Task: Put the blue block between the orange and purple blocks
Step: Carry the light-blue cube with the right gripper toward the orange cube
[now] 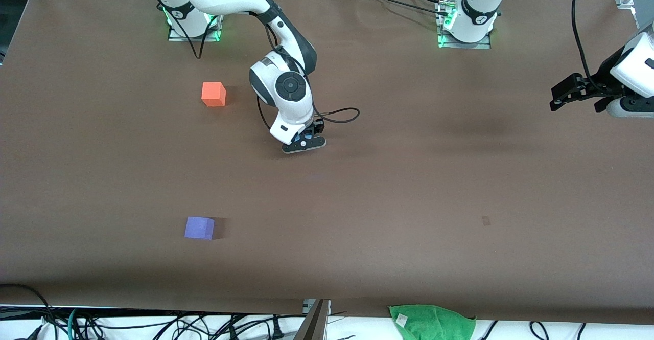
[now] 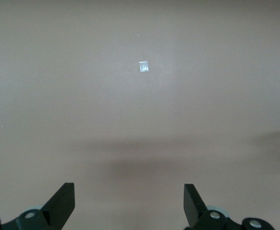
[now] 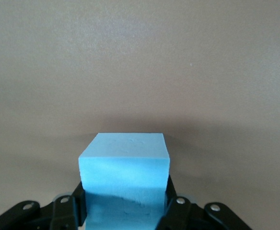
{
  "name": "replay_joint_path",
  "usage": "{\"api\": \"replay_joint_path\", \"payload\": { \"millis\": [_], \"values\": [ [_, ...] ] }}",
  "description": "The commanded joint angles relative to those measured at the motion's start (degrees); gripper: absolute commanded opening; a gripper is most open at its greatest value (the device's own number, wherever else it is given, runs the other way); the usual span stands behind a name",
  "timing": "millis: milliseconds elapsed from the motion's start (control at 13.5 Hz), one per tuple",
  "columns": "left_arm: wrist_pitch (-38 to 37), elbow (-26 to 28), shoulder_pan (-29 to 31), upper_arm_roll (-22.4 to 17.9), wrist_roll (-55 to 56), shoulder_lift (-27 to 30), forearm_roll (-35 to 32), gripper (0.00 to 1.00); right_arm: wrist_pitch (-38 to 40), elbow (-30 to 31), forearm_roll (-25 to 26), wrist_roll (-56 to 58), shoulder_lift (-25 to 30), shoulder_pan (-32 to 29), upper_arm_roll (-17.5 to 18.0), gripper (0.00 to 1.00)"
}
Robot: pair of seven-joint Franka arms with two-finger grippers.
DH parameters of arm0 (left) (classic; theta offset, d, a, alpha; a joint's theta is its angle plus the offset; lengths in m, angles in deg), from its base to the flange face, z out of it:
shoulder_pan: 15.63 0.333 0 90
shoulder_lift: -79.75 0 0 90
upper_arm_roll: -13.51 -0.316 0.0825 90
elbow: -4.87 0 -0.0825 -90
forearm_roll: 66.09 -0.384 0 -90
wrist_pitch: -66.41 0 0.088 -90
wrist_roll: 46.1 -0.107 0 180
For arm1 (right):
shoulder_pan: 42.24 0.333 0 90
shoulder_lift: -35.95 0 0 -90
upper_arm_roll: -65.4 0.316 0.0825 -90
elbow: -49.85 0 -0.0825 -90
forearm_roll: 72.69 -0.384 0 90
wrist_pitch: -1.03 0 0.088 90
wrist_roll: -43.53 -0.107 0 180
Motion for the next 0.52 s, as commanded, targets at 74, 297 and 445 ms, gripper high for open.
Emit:
{"api": "replay_joint_path", "payload": {
  "millis": [74, 297, 445],
  "values": [
    [-0.89, -1.6, 0.22, 0.18, -0.73, -0.81, -1.2, 1.0, 3.32, -2.02, 0.35, -0.27, 2.98, -1.39, -1.6, 0.41],
    [-0.89, -1.6, 0.22, 0.18, -0.73, -0.81, -1.2, 1.0, 12.54, -1.41, 0.27, 5.94, 6.85, -3.33, -6.86, 0.41],
    [-0.89, -1.6, 0.22, 0.18, -0.73, -0.81, -1.2, 1.0, 14.16, -0.18, -0.26, 12.53, 8.52, -3.42, -12.75, 0.41]
  ]
}}
